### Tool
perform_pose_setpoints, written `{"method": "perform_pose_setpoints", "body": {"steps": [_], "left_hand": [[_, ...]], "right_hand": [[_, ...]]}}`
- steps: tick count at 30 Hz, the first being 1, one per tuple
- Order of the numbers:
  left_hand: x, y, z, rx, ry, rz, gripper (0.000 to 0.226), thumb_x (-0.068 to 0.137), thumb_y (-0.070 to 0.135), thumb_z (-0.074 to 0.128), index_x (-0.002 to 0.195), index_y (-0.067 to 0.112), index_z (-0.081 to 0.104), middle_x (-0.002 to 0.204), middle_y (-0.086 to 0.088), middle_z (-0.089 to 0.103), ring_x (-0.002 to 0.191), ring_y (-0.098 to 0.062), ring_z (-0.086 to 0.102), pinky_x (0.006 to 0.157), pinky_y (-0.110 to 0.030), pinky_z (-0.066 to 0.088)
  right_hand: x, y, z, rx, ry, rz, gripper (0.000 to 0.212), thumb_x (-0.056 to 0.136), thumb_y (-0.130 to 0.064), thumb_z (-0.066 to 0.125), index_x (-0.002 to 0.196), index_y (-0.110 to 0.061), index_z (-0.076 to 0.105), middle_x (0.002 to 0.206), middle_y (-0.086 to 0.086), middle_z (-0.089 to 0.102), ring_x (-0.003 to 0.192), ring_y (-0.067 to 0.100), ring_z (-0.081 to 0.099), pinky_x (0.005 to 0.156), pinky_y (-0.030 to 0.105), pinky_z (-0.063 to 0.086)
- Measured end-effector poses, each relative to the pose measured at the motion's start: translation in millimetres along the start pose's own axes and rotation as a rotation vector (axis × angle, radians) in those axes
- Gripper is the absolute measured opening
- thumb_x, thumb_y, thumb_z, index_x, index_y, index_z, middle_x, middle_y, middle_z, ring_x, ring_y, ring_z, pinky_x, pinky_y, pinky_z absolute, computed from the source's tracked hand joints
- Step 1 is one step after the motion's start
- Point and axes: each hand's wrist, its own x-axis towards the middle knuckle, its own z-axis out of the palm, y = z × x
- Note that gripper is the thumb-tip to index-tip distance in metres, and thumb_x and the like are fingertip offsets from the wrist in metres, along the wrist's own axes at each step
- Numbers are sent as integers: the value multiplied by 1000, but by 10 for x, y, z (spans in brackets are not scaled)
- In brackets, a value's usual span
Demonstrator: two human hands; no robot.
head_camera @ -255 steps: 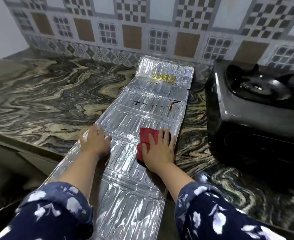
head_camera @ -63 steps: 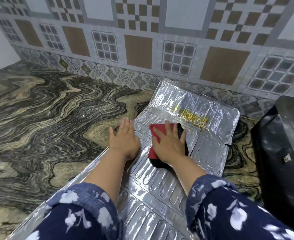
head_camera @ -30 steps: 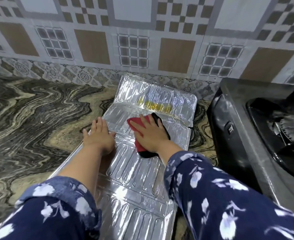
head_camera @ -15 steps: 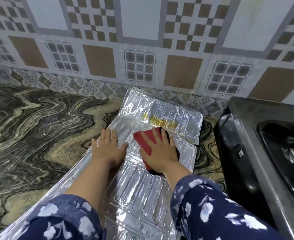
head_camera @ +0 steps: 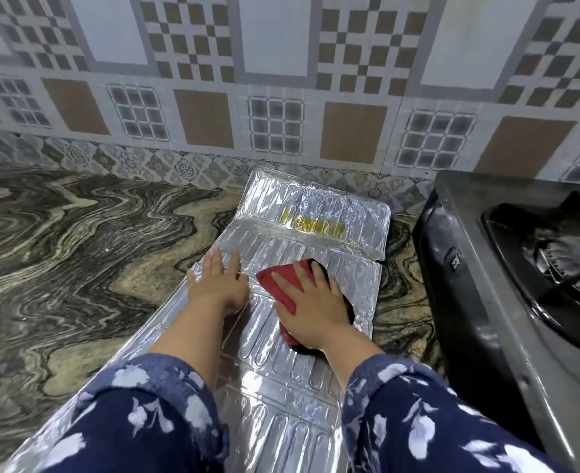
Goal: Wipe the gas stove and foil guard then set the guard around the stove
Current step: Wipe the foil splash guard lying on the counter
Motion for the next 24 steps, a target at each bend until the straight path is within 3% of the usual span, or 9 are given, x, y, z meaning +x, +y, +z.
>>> {"method": "perform_pose_setpoints", "body": {"steps": [7, 15, 24], "left_hand": [[-70, -39, -11, -31, -23, 11, 57, 100, 43, 17, 150, 35, -10, 158, -3, -23, 146, -18, -21, 117, -51, -10], [-60, 16, -17, -12, -48, -19, 56, 100, 40, 19, 150, 36, -6, 157, -4, -24, 145, -18, -22, 116, -54, -10], [473, 65, -295, 16, 63, 34, 59, 101, 39, 18, 152, 20, -3, 159, -5, -19, 147, -18, -16, 118, -53, -6]], "right_hand": [[-121, 29, -29, 16, -27, -55, 57, 95, -57, 22, 147, -50, 0, 160, -2, -17, 147, 25, -17, 117, 52, -9], [326, 82, -81, 42, -20, -41, 50, 95, -61, 6, 144, -55, 3, 161, -4, -13, 146, 21, -21, 114, 55, -16], [1116, 64, -206, 33, 56, -114, 47, 100, -48, 12, 147, -49, 9, 161, -2, -14, 147, 18, -16, 116, 54, -11]]}}
